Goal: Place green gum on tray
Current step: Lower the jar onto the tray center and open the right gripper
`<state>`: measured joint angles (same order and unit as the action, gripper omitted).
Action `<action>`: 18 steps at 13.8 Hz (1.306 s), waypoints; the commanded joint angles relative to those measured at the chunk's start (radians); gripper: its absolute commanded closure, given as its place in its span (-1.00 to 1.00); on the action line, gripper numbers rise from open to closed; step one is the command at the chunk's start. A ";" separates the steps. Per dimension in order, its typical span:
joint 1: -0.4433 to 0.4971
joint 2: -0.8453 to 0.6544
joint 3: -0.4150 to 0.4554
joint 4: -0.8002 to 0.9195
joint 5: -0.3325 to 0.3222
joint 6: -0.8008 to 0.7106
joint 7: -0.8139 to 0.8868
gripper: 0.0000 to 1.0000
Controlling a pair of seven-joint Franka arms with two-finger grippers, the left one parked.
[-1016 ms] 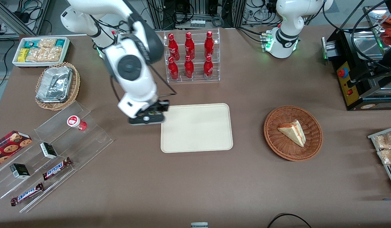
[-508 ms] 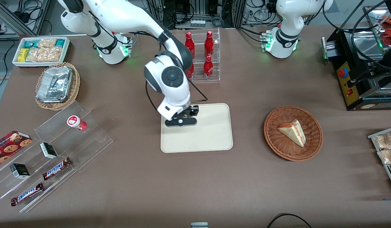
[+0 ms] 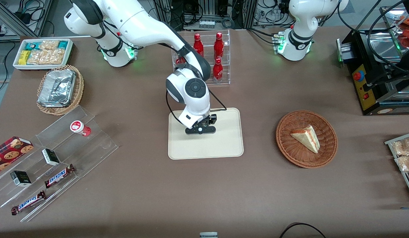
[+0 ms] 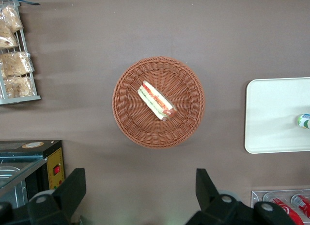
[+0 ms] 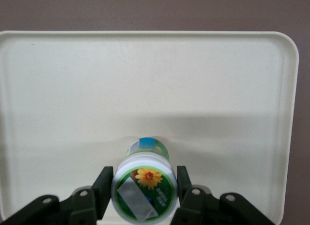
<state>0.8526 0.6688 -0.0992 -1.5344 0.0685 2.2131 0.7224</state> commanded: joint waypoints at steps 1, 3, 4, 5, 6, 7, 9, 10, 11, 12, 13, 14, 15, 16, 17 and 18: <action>0.013 0.038 -0.002 0.045 0.014 0.013 0.012 1.00; 0.014 0.045 -0.002 0.045 0.019 0.028 0.012 1.00; 0.014 0.048 -0.002 0.045 0.019 0.030 0.012 1.00; 0.014 0.051 -0.002 0.045 0.017 0.030 0.012 1.00; 0.014 0.051 -0.002 0.045 0.017 0.030 0.012 0.58; 0.014 0.051 -0.002 0.045 0.017 0.031 0.012 -0.90; 0.014 0.046 -0.002 0.040 0.014 0.054 0.011 -1.00; 0.013 0.043 -0.002 0.039 0.014 0.054 0.011 -1.00; 0.010 0.040 -0.002 0.040 0.016 0.054 0.009 -1.00; 0.000 0.032 -0.004 0.040 0.016 0.053 0.003 -1.00; -0.006 0.014 -0.007 0.039 0.016 0.042 -0.004 -1.00; -0.019 -0.026 -0.010 0.031 0.016 0.019 -0.005 -1.00; -0.036 -0.065 -0.011 0.020 0.014 -0.033 -0.009 -1.00; -0.055 -0.121 -0.011 -0.007 0.011 -0.080 -0.009 -1.00; -0.088 -0.188 -0.010 -0.048 0.011 -0.099 -0.026 -1.00; -0.105 -0.265 -0.010 -0.111 0.011 -0.104 -0.064 -1.00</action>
<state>0.7894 0.5677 -0.1165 -1.5190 0.0685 2.1460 0.7085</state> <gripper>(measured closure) 0.000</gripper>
